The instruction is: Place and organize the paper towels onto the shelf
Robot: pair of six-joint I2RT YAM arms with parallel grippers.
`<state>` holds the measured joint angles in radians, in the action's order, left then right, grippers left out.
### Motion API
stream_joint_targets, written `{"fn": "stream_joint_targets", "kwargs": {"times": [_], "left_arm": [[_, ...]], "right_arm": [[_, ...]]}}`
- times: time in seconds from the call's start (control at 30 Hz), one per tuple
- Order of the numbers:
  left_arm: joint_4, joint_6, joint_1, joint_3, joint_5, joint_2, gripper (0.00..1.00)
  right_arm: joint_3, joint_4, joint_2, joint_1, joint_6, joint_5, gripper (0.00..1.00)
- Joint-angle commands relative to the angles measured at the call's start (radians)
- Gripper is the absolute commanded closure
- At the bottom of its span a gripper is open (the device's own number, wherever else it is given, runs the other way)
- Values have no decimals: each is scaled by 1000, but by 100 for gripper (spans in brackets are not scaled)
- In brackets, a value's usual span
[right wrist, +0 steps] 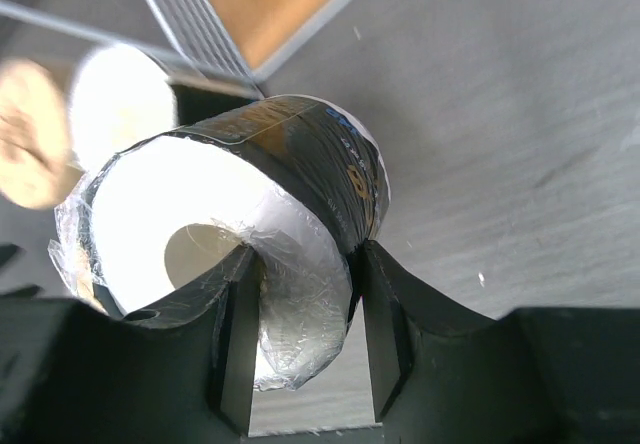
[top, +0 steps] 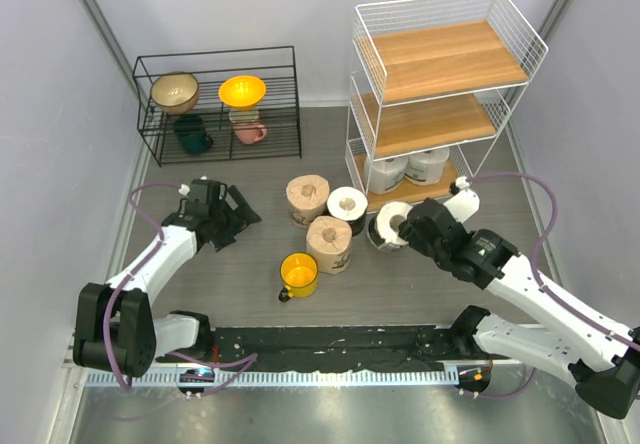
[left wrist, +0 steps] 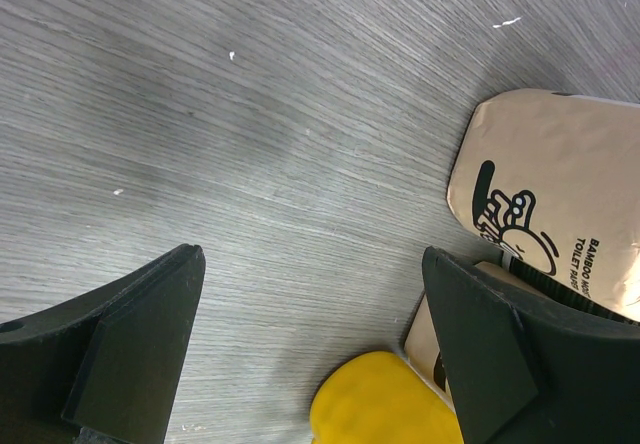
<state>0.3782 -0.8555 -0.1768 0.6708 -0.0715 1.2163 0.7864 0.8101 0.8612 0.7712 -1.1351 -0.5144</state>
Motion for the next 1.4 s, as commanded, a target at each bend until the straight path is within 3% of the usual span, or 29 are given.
{"fn": "stream_joint_targets", "kwargs": {"times": [0.0,0.37,0.6,0.83,1.37], "left_arm": [[-9,16,-6,39,4,-8,5],[1,18,-4,39,6,-15,4],[10,19,-4,47,10,-23,4],[11,19,-6,41,7,-21,4],[-1,19,-4,30,6,-9,5]], "right_arm": [[171,17,21,-10,60,-194,66],[456,43,35,-205,204,-226,64],[582,52,77,-253,278,-268,64],[694,52,202,-381,350,-136,63],[751,-46,286,-650,439,131,63]]}}
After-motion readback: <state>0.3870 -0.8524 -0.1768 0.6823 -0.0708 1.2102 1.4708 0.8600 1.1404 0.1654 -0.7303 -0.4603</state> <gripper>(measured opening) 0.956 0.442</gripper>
